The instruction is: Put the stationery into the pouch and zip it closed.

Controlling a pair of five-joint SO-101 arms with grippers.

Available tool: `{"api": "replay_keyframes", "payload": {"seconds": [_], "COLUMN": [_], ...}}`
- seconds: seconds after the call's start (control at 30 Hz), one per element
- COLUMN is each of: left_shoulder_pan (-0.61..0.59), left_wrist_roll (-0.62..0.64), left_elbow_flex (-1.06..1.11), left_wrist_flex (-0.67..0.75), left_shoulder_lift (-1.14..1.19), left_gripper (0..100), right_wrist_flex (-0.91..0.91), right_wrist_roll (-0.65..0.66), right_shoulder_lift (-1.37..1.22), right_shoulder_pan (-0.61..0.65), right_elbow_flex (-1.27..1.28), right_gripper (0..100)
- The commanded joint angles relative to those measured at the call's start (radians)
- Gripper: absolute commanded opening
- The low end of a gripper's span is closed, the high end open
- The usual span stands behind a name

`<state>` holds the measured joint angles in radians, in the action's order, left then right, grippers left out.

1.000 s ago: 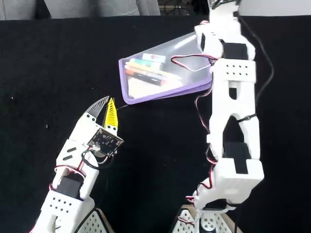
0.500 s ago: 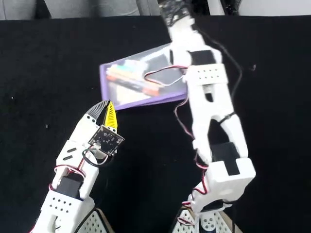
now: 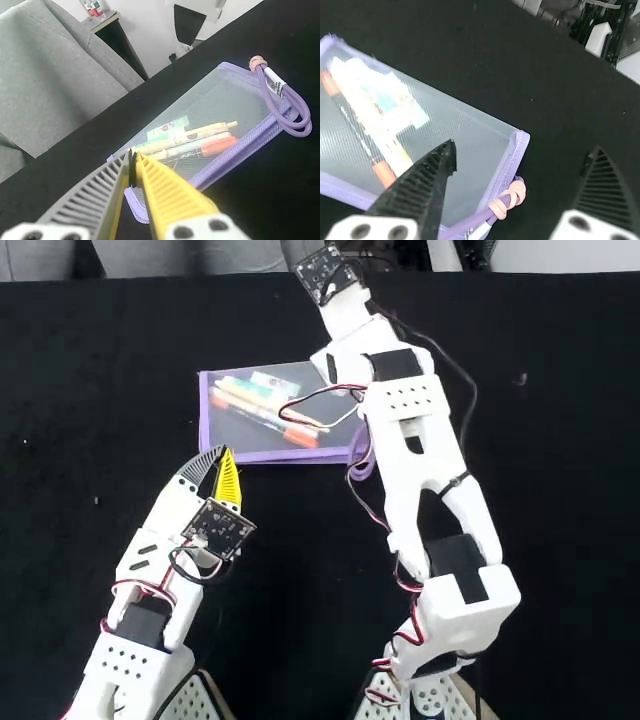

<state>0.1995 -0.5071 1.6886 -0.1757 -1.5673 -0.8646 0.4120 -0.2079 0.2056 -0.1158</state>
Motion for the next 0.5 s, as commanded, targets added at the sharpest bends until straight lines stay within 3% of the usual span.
{"api": "replay_keyframes", "payload": {"seconds": [0.0,0.17,0.27,0.47], "left_shoulder_pan": [-0.019,-0.082,-0.139,-0.243], "left_wrist_roll": [0.014,0.032,0.178,0.485], "left_elbow_flex": [0.021,0.021,0.021,0.021], "left_wrist_flex": [-0.005,-0.006,-0.006,-0.006], "left_shoulder_lift": [-0.011,-0.011,-0.011,-0.012], "left_gripper": [3,3,3,3], "right_wrist_flex": [-0.061,-0.193,-0.287,-0.431], "right_wrist_roll": [0.006,0.002,0.0,0.0], "right_shoulder_lift": [0.131,0.266,0.335,0.446], "right_shoulder_pan": [-0.043,-0.092,-0.112,-0.121], "right_elbow_flex": [-0.015,-0.008,-0.008,-0.008], "right_gripper": [37.8,37.8,37.4,15.0]}}
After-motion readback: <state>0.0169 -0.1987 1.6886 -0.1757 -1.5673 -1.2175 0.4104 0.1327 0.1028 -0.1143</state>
